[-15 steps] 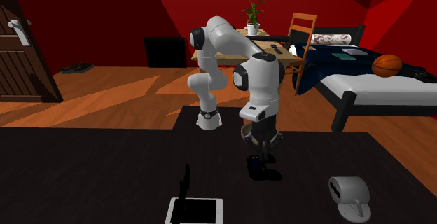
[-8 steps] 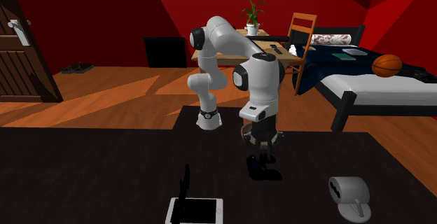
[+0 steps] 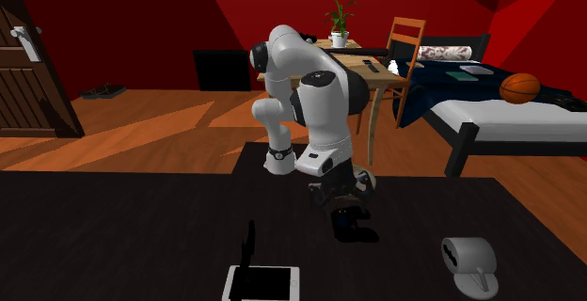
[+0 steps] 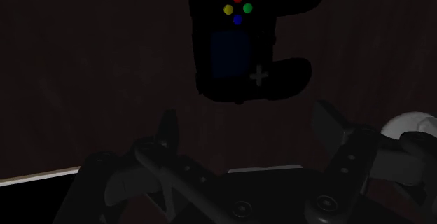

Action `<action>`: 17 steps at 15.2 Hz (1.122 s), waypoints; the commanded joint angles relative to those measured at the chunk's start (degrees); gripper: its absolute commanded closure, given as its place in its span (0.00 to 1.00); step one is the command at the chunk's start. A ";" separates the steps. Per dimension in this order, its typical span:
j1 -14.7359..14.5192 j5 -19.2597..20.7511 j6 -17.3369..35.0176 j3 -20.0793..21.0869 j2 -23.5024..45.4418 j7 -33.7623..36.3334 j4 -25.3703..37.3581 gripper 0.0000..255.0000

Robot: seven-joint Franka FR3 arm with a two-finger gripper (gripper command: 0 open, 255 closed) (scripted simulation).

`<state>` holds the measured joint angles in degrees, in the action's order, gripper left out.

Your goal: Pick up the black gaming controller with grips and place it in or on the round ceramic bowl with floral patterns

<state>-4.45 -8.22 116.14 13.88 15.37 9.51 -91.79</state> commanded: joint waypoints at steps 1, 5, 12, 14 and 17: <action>-0.08 -0.13 1.06 0.08 0.58 -0.18 -0.52 0.00; -0.43 0.04 3.38 0.15 1.62 -0.09 -1.77 0.00; -0.43 0.05 3.36 0.15 1.62 -0.09 -1.75 0.00; -0.43 0.05 3.36 0.15 1.62 -0.09 -1.75 1.00; -0.43 0.05 3.36 0.15 1.62 -0.09 -1.75 1.00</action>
<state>-4.87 -8.17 119.51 14.03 17.00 9.42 -93.54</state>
